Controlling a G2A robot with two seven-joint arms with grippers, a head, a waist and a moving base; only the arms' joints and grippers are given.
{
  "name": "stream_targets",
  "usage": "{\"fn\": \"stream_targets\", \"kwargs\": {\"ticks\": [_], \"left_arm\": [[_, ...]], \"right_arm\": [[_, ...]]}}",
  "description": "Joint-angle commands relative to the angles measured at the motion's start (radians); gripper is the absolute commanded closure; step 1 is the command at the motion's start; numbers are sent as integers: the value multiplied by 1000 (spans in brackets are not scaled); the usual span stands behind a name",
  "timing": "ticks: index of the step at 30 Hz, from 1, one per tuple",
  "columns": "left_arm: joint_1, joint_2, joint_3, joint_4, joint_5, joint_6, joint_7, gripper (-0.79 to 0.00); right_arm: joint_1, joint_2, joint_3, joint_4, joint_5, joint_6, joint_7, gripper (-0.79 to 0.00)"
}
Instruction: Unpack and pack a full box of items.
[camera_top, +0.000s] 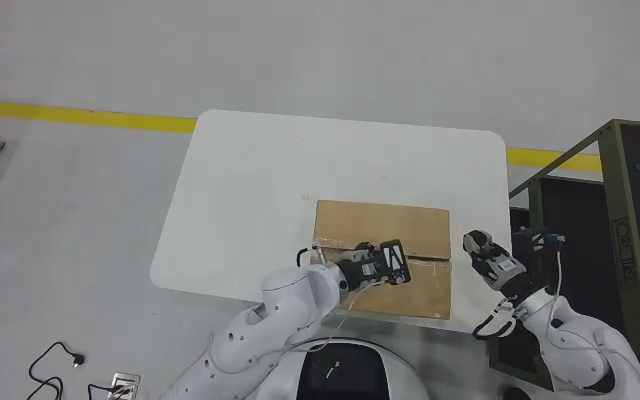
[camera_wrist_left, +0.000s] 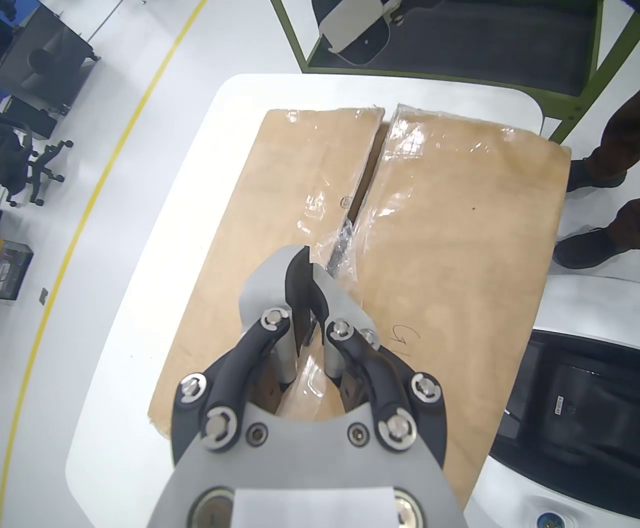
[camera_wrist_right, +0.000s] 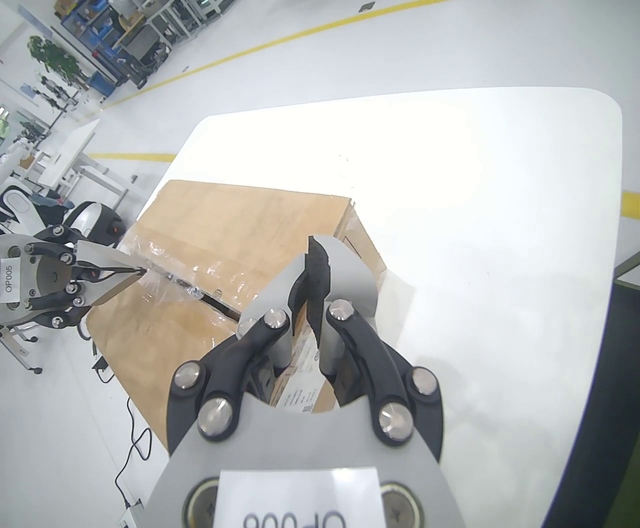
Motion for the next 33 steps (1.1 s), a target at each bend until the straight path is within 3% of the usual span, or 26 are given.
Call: {"fn": "stream_targets", "kwargs": {"ticks": [1,6,18,20,22,23,24,33], "left_arm": [[8,2,-4,-14,4,-4,-2,-12],[34,14,-67,-81,61,45,3,0],[147,47,-366,-177,9,157,-58,-18],[171,51,-408,-190,0,177,-72,-197],[189,54,-438,-202,-4,187,-80,-289],[195,55,-448,-206,-5,195,-82,-720],[205,56,-461,-210,-7,204,-87,-785],[242,59,-519,-217,-11,290,-61,-785]], "right_arm": [[1,0,-3,-7,2,-6,2,0],[13,-1,-12,-28,5,-19,7,0],[102,-13,-152,-19,-37,-22,-22,0],[125,-18,-208,-18,-61,-17,-35,0],[147,-24,-255,-15,-82,-11,-51,0],[154,-25,-269,-13,-87,-9,-56,0],[163,-28,-289,-9,-91,-6,-65,0],[243,-47,-409,45,-150,27,-101,0]]}}
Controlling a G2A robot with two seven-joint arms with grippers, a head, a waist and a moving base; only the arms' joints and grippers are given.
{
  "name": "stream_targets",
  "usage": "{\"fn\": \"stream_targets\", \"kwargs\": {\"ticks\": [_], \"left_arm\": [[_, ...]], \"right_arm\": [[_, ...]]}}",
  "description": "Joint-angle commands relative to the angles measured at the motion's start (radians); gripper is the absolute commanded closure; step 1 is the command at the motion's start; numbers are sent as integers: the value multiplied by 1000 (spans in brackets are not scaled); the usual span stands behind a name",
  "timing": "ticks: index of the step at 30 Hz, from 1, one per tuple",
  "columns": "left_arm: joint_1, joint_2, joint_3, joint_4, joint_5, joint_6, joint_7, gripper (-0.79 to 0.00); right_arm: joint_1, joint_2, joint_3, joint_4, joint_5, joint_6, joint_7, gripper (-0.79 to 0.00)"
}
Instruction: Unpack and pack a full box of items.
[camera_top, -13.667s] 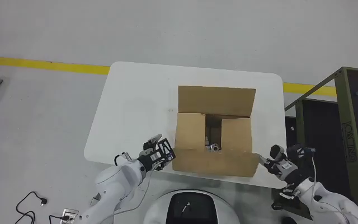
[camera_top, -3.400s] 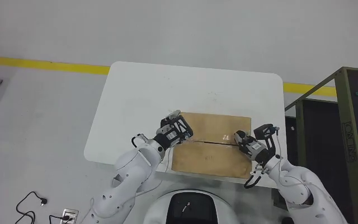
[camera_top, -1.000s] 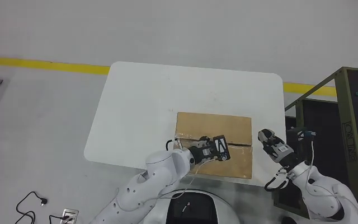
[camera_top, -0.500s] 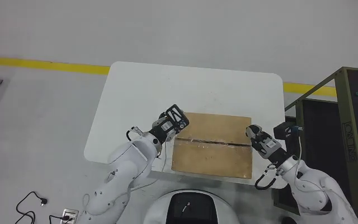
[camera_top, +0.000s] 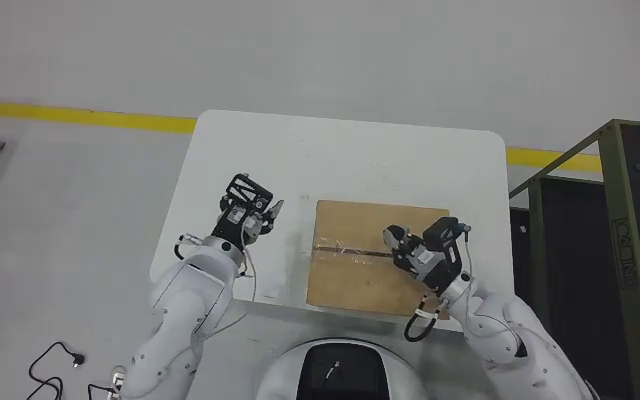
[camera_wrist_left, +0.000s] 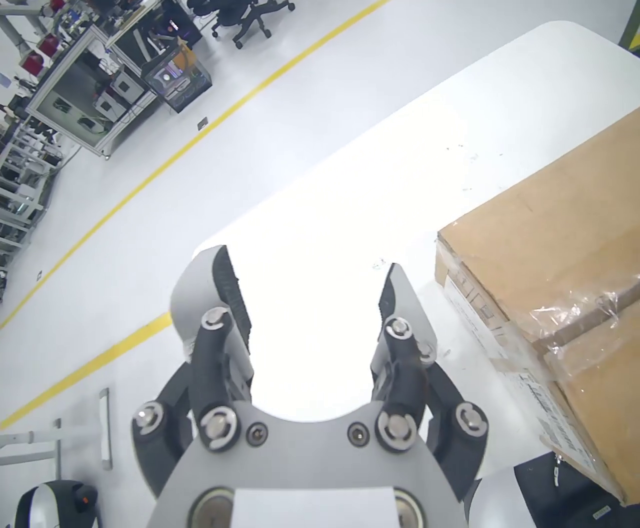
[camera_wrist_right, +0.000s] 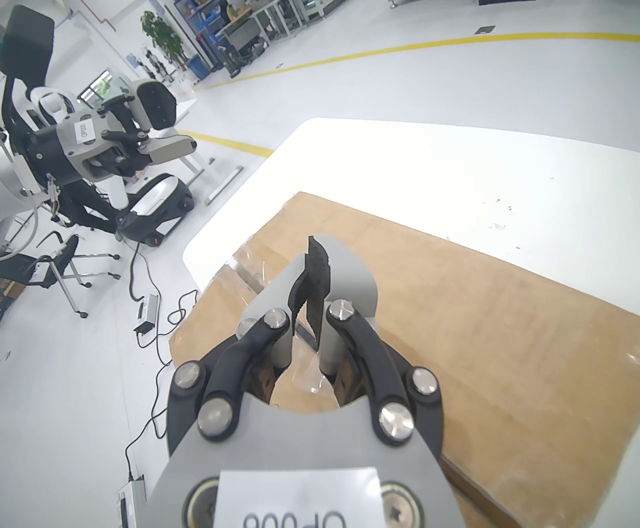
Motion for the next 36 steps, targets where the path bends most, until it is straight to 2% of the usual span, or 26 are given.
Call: {"fn": "stream_targets", "kwargs": {"ticks": [1,10,13,18,26,30,36], "left_arm": [[0,0,0,0,0,-1,0,-785],[0,0,0,0,0,-1,0,-785],[0,0,0,0,0,-1,0,-785],[0,0,0,0,0,-1,0,-785],[0,0,0,0,0,-1,0,-785],[0,0,0,0,0,-1,0,-785],[0,0,0,0,0,-1,0,-785]], "right_arm": [[0,0,1,0,0,0,0,0],[2,-2,-16,-7,-9,-9,2,0],[37,-11,-84,-17,-34,-22,11,0],[128,-37,-217,6,-81,13,8,0],[273,-87,-388,170,-97,57,1,0],[279,-95,-395,204,-93,73,-14,0],[235,-87,-344,201,-85,78,-10,0]]}}
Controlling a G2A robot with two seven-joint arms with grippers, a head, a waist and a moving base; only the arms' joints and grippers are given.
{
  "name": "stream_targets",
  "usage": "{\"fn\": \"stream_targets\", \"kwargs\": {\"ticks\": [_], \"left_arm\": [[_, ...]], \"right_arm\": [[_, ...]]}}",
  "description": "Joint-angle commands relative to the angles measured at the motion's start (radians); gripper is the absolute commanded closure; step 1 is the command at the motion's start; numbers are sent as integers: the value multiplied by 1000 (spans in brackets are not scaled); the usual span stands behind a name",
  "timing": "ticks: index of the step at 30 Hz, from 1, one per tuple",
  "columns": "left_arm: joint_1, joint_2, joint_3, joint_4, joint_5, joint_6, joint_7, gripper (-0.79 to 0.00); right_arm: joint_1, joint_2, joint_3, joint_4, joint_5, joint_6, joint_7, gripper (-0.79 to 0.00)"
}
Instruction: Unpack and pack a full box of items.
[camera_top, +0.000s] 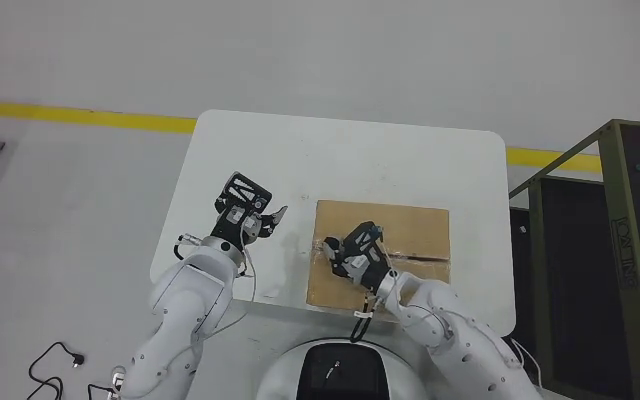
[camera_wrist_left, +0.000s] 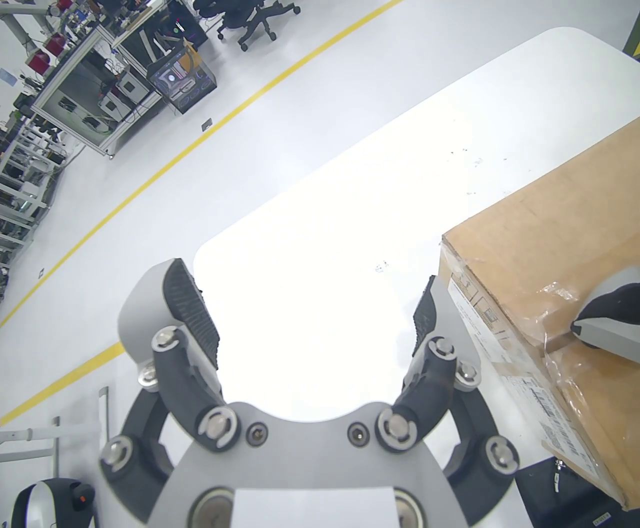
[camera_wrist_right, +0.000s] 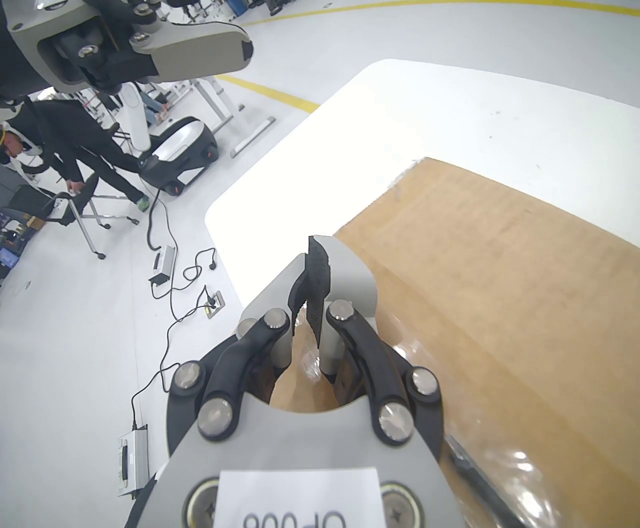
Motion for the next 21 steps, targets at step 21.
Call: {"fn": "stream_targets", "kwargs": {"ticks": [21], "left_arm": [[0,0,0,0,0,0,0,-785]], "right_arm": [[-269,56,302,-146,8,-2,27,0]]}}
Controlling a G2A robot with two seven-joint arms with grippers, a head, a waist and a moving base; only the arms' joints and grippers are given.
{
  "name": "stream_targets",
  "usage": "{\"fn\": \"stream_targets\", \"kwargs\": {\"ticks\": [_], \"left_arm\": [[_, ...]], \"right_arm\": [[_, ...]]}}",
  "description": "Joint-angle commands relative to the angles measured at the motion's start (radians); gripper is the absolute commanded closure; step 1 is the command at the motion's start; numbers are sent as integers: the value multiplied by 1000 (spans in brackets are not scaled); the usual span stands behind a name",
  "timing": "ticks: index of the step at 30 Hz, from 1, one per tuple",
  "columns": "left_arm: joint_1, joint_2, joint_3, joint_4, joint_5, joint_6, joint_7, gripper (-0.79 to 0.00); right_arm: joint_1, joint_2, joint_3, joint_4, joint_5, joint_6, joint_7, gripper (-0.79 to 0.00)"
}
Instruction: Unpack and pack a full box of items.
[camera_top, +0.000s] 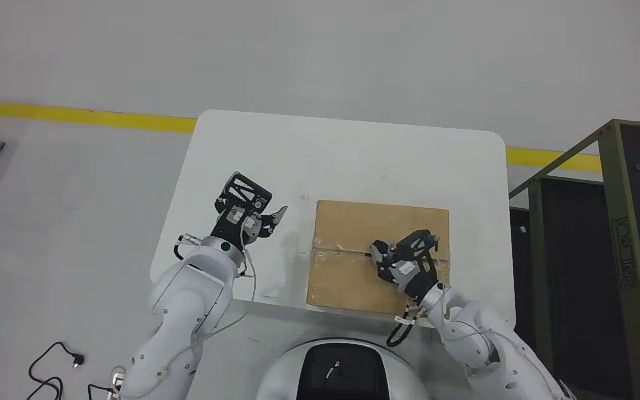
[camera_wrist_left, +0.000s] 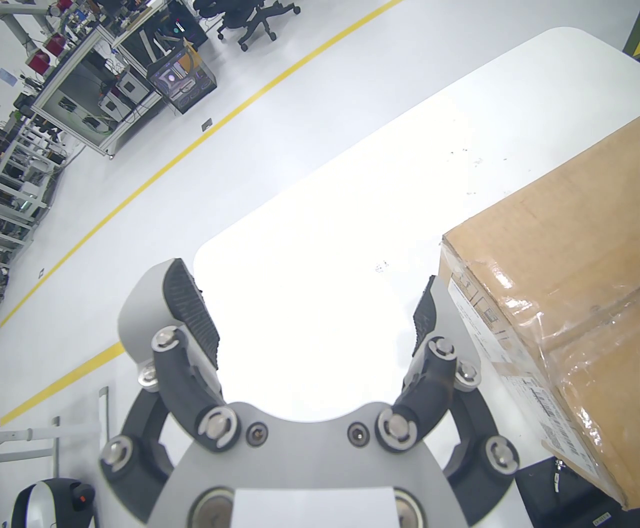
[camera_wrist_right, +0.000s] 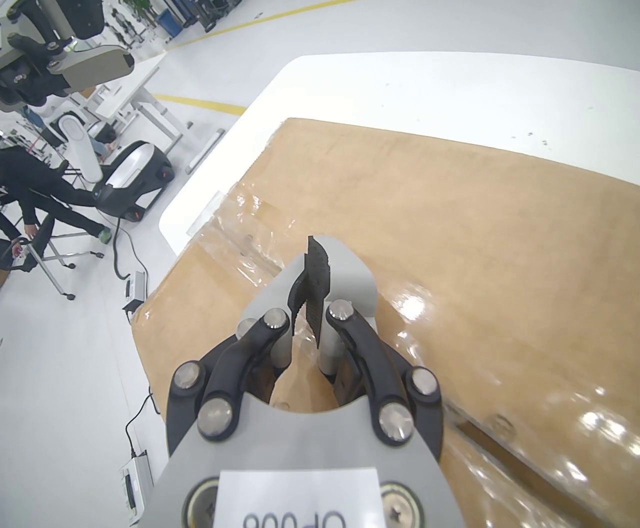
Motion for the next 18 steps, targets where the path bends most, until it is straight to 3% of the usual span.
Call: {"fn": "stream_targets", "kwargs": {"ticks": [1,13,18], "left_arm": [[0,0,0,0,0,0,0,-785],[0,0,0,0,0,0,0,-785],[0,0,0,0,0,0,0,-785]], "right_arm": [[-30,5,38,-16,6,-2,2,0],[-151,23,195,-140,60,-6,11,0],[-112,19,126,-216,39,-70,26,0]]}}
